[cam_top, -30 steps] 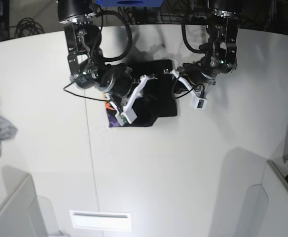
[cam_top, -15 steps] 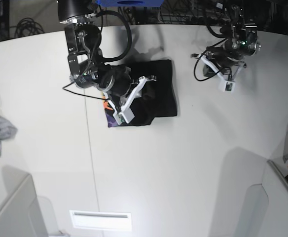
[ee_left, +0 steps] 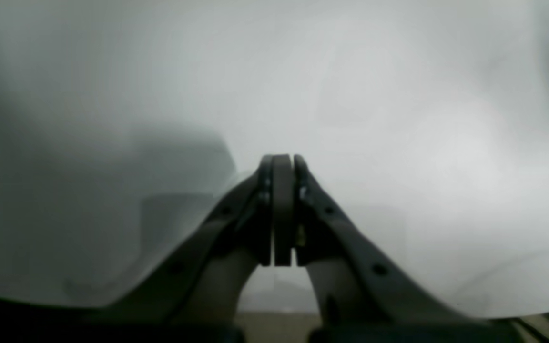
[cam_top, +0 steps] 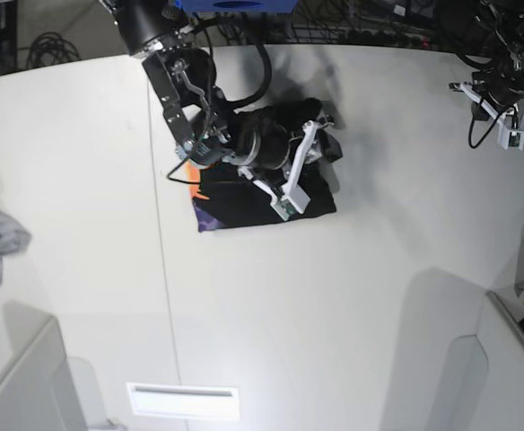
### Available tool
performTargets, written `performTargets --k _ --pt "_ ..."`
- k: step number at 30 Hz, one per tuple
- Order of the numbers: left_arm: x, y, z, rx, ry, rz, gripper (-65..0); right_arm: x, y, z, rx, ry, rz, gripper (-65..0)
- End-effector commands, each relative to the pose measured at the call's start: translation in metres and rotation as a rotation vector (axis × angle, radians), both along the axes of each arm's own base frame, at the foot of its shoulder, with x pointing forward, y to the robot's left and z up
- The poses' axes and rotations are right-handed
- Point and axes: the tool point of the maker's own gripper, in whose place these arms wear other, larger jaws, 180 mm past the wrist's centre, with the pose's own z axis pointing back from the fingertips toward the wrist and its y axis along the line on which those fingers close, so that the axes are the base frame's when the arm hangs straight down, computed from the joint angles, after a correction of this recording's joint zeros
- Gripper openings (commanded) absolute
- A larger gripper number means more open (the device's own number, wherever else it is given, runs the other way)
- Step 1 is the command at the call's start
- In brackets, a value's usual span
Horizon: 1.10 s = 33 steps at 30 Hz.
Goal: Fold the T-shirt properly
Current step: 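Move both grippers to opposite sides of the folded black shirt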
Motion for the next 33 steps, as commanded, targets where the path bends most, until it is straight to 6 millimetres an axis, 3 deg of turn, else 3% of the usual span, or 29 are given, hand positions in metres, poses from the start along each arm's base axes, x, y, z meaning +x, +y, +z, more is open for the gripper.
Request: performTargets --k 1,5,6,8,10,13,15,18,21,24,28,33 --pt "0.007 0.006 0.011 0.020 -0.039 -0.009 -65.0 -0.004 0.017 0.017 0.039 -0.033 0.067 -37.8" --pt "0.007 0.005 0.011 0.021 -0.040 -0.026 -65.0 -0.010 0.030 0.070 0.063 -0.189 0.182 -37.8" --pt "0.008 0.003 0.011 0.020 -0.039 -0.044 -65.0 -0.004 0.025 0.084 0.078 -0.230 0.158 -37.8" --pt "0.007 -0.001 0.012 0.021 -0.037 -0.070 -65.0 0.019 -0.006 0.096 0.076 -0.274 0.053 -38.3" --pt "0.010 -0.008 0.015 0.016 -0.053 -0.081 -65.0 0.039 -0.038 0.090 0.053 -0.263 -0.061 -43.5" --pt "0.013 -0.052 0.017 -0.113 -0.090 -0.118 -65.0 0.060 -0.096 0.072 0.027 -0.230 -0.265 -65.0" --pt "0.021 -0.077 0.030 -0.222 -0.173 -0.137 -65.0 0.064 -0.129 0.063 0.018 -0.234 -0.382 -65.0" --pt "0.037 -0.108 0.051 -0.422 -0.314 -0.154 -65.0 0.056 -0.161 0.049 -0.010 -0.243 -0.470 -65.0" --pt "0.047 -0.137 0.058 -0.560 -0.361 -0.152 -41.0 0.045 -0.175 0.037 -0.047 -0.244 -0.473 -65.0" --pt "0.064 -0.167 0.058 -0.664 -0.348 -0.143 -26.5 0.036 -0.182 0.030 -0.065 -0.230 -0.479 -65.0" --pt "0.075 -0.202 0.061 -0.751 -0.346 -0.191 -26.3 0.028 -0.189 0.022 -0.098 -0.213 -0.466 -65.0" --pt "0.097 -0.229 0.064 -0.784 -0.360 -0.233 -26.3 0.024 -0.190 0.019 -0.105 -0.205 -0.464 -65.0"
